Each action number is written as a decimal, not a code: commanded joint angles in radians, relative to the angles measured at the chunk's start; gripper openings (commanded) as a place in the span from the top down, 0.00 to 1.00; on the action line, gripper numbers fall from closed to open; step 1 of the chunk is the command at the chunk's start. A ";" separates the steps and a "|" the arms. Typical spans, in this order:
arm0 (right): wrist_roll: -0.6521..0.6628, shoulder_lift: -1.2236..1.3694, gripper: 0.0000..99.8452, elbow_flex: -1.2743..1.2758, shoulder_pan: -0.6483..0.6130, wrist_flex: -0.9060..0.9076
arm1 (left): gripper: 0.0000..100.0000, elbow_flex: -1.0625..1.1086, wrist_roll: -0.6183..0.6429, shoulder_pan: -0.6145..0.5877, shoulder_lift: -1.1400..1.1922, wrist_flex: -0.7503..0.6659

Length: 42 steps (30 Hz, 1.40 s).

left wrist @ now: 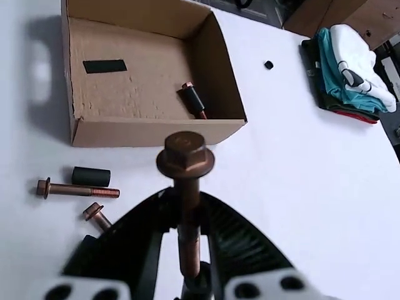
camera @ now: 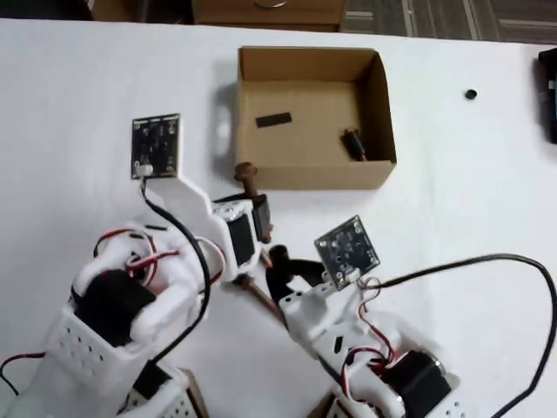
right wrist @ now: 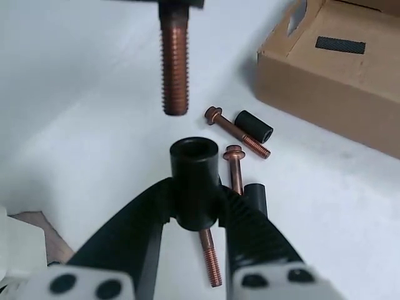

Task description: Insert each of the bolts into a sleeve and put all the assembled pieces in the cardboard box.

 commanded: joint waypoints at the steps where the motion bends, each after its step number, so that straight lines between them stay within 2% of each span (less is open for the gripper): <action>1: -0.009 0.007 0.98 -0.006 -0.005 -0.048 | 0.98 0.002 0.005 0.015 -0.020 -0.002; 14: -0.009 0.005 0.98 -0.006 -0.005 -0.073 | 0.98 0.065 0.005 0.068 -0.020 -0.043; 29: -0.008 0.005 0.98 -0.014 0.001 -0.120 | 0.98 0.127 0.005 0.084 -0.028 -0.021; 36: -0.003 0.005 0.98 -0.014 0.090 -0.188 | 0.98 0.128 0.005 0.089 -0.028 -0.021; 42: -0.008 0.005 0.98 -0.014 0.093 -0.185 | 0.98 0.128 0.005 0.091 -0.028 -0.026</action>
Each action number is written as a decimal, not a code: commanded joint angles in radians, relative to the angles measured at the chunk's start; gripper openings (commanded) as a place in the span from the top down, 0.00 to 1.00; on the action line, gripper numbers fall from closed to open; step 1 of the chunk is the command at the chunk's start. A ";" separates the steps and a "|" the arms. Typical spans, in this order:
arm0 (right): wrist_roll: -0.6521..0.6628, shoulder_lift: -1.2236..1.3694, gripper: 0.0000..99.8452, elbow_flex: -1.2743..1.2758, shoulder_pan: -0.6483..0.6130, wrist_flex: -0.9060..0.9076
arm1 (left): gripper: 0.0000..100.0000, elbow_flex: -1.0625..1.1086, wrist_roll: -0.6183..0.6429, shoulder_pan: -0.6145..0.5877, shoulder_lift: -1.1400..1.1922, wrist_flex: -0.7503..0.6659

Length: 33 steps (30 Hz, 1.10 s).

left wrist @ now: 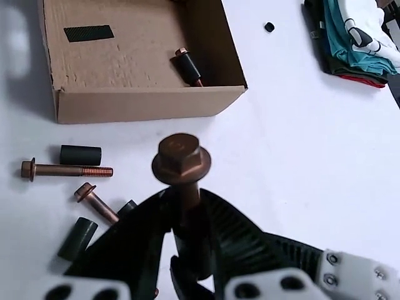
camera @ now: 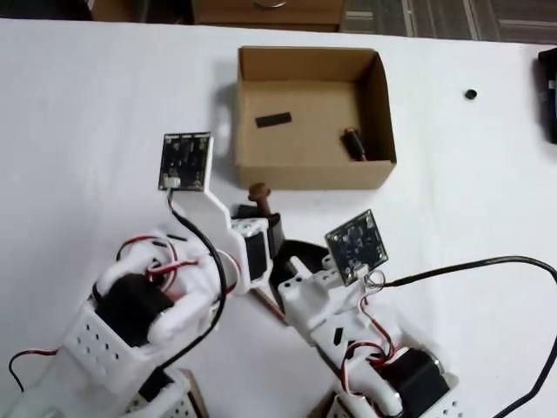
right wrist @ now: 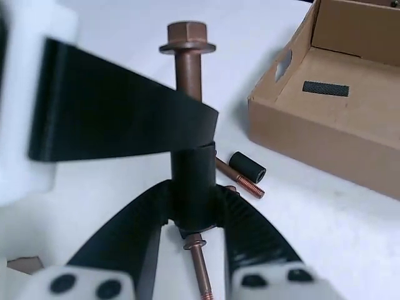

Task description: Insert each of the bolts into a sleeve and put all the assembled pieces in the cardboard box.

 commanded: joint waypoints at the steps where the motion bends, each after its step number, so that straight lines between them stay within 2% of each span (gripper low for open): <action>1: -0.008 0.001 0.98 -0.017 0.038 -0.036 | 0.98 0.001 0.000 0.015 -0.011 0.005; 7: -0.008 0.002 0.98 -0.017 0.039 -0.039 | 0.98 0.001 -0.005 0.086 -0.008 0.003; 20: -0.006 0.008 0.98 -0.054 0.044 -0.048 | 0.97 0.010 -0.012 0.115 -0.005 0.051; 23: -0.006 0.008 0.98 -0.054 0.044 -0.048 | 0.90 0.012 -0.063 0.115 -0.008 0.058; 27: -0.006 0.008 0.98 -0.054 0.044 -0.048 | 0.79 0.012 -0.064 0.115 -0.006 0.080; 33: -0.006 0.008 0.98 -0.054 0.045 -0.048 | 0.78 0.013 -0.063 0.115 -0.005 0.078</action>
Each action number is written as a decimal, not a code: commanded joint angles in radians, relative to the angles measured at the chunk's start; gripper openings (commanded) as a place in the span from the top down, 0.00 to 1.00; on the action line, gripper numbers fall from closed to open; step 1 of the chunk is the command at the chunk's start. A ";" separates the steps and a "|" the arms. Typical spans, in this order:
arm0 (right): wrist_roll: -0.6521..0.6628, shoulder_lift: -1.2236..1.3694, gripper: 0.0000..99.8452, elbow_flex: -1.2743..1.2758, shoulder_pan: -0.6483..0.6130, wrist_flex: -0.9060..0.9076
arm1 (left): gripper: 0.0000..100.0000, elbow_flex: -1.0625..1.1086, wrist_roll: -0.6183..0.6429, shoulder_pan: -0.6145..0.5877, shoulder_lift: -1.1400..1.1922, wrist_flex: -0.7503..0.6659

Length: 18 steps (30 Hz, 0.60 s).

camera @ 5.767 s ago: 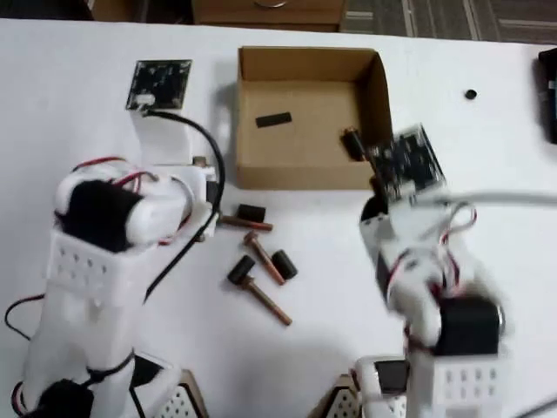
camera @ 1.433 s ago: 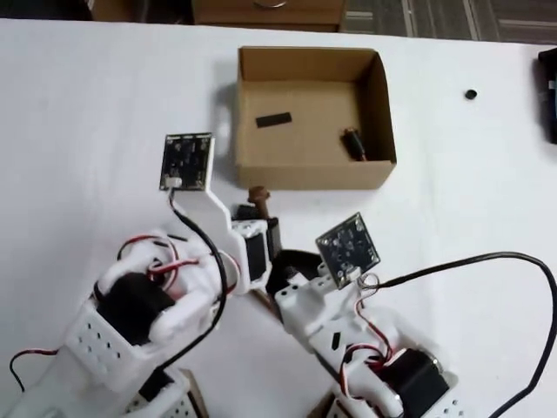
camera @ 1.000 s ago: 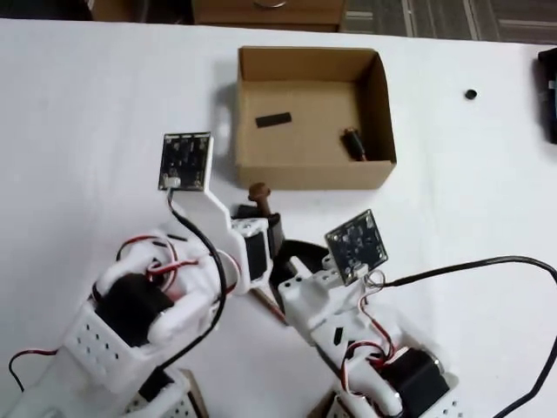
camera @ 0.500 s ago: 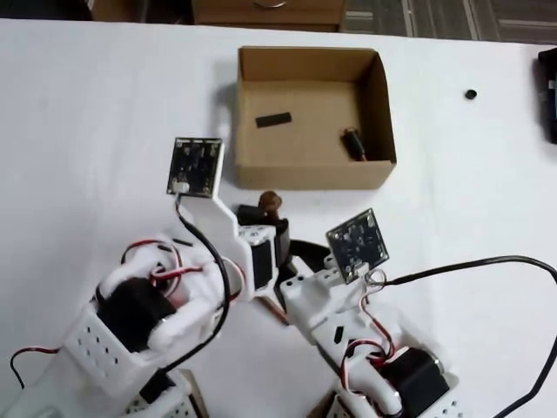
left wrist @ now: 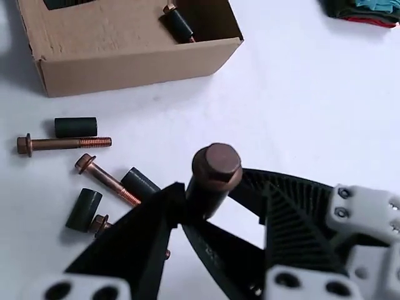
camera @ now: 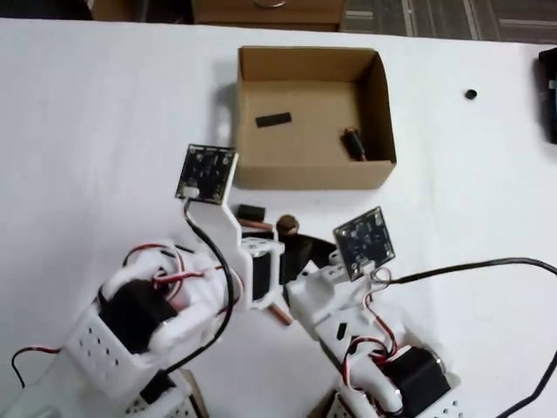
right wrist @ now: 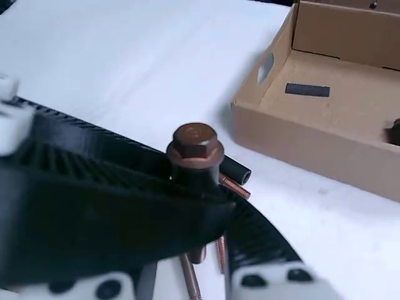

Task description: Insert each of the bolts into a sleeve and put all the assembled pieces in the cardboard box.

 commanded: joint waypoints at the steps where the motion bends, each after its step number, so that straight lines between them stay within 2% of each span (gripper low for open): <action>1: -0.006 0.004 0.98 -0.054 0.007 -0.039 | 0.78 -0.002 -0.006 0.025 -0.003 0.002; 6: -0.006 0.005 0.98 -0.040 0.007 -0.038 | 0.78 -0.051 -0.011 0.017 -0.008 -0.021; 11: -0.006 0.005 0.98 -0.011 0.007 -0.027 | 0.78 -0.214 -0.014 0.015 -0.008 -0.038; 18: -0.006 0.005 0.98 -0.009 0.007 0.016 | 0.78 -0.354 -0.014 -0.094 -0.003 -0.106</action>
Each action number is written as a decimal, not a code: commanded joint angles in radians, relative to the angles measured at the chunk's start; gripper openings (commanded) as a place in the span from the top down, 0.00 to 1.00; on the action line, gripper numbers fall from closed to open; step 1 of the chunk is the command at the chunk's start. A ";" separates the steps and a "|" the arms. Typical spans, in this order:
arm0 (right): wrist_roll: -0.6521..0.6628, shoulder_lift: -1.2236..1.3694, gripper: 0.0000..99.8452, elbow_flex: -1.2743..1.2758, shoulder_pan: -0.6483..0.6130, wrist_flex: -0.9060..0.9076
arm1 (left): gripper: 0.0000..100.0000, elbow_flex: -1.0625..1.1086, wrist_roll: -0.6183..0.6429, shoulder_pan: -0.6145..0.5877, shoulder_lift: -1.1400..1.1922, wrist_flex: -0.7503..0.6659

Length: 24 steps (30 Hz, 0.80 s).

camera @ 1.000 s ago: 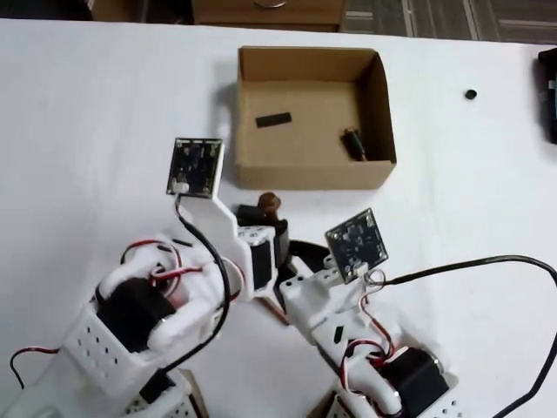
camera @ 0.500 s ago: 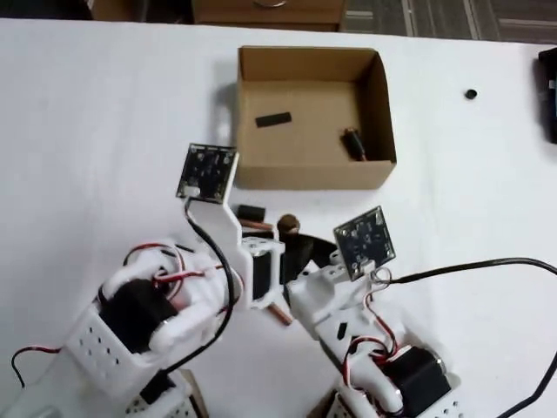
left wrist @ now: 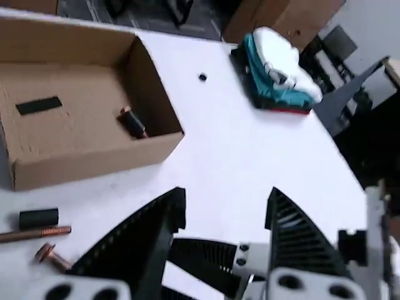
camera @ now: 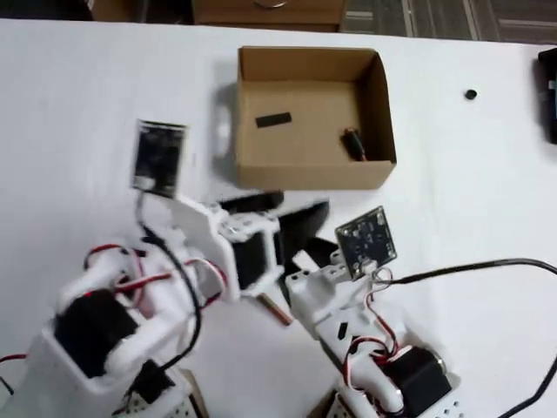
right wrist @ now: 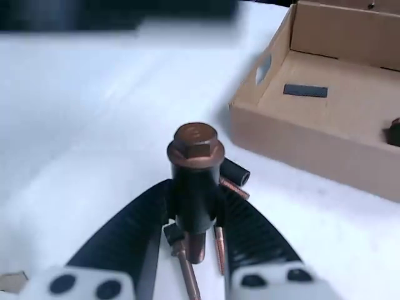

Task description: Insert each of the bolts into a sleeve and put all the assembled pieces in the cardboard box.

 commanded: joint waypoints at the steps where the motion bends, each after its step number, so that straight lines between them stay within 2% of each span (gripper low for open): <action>1: -0.005 0.005 0.98 -0.009 0.008 0.010 | 0.78 -0.061 -0.003 -0.061 -0.005 -0.034; 4: -0.005 0.005 0.98 -0.011 0.061 0.013 | 0.85 -0.059 -0.011 -0.124 -0.005 -0.021; 6: -0.005 0.005 0.98 -0.012 0.094 0.025 | 0.98 -0.062 -0.046 -0.176 -0.008 -0.018; 12: 0.000 0.007 0.98 -0.025 0.208 0.038 | 0.98 -0.035 -0.210 -0.348 -0.003 0.052; 16: 0.002 0.094 0.98 -0.097 0.272 0.064 | 0.98 0.111 -0.316 -0.446 -0.005 0.117; 22: 0.009 0.421 0.98 -0.358 0.317 0.059 | 0.98 0.404 -0.407 -0.470 -0.011 0.098; 24: 0.069 0.559 0.98 -0.454 0.317 0.059 | 0.98 0.493 -0.445 -0.471 -0.011 0.043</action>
